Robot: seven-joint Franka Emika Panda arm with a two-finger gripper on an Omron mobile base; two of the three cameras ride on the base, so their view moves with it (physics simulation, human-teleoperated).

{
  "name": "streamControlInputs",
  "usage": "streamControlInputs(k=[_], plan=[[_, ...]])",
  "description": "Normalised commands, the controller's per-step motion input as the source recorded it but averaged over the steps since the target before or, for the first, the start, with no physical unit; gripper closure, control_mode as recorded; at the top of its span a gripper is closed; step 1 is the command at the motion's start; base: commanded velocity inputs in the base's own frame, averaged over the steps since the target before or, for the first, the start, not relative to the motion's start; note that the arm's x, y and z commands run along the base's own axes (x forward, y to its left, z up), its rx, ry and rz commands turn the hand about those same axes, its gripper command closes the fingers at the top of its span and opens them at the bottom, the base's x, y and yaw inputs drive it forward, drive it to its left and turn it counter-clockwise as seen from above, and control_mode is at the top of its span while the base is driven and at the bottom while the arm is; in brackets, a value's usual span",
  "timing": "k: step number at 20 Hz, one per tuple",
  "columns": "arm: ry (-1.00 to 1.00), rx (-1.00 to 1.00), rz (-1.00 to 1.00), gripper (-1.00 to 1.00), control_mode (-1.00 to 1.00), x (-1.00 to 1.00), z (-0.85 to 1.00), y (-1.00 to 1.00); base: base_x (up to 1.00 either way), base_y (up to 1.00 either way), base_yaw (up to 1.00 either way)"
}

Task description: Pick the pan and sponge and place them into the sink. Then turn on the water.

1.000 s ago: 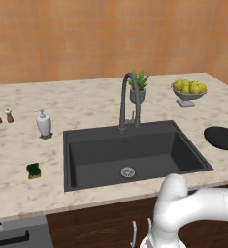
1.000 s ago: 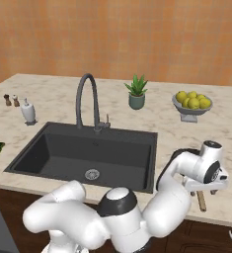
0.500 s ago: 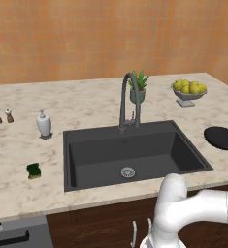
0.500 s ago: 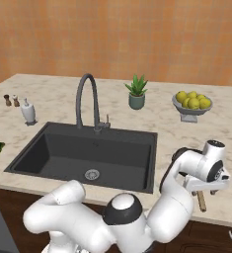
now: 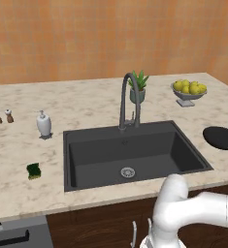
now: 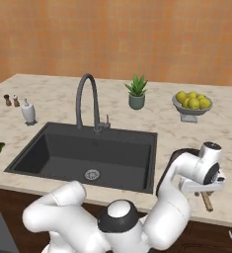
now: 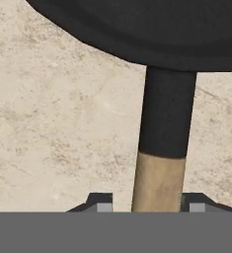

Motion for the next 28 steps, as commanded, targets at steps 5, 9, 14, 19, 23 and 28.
streamControlInputs(k=[5,9,14,19,23,28], plan=[[-0.01,0.00,0.00,1.00,-1.00,-0.53,-0.55,1.00,0.00,0.00,0.00],[0.00,0.00,0.00,1.00,-1.00,-0.08,-0.21,1.00,0.00,0.00,0.00],[-0.07,0.02,-0.04,1.00,-1.00,0.00,0.18,1.00,0.00,0.00,0.00],[-0.20,0.15,-0.18,1.00,-1.00,0.00,0.77,0.90,0.00,0.00,0.00],[-0.19,0.19,-0.22,1.00,-1.00,0.00,0.98,0.68,0.00,0.00,0.00],[-0.11,0.14,-0.19,1.00,-1.00,0.00,1.00,0.76,0.00,0.00,0.00]])
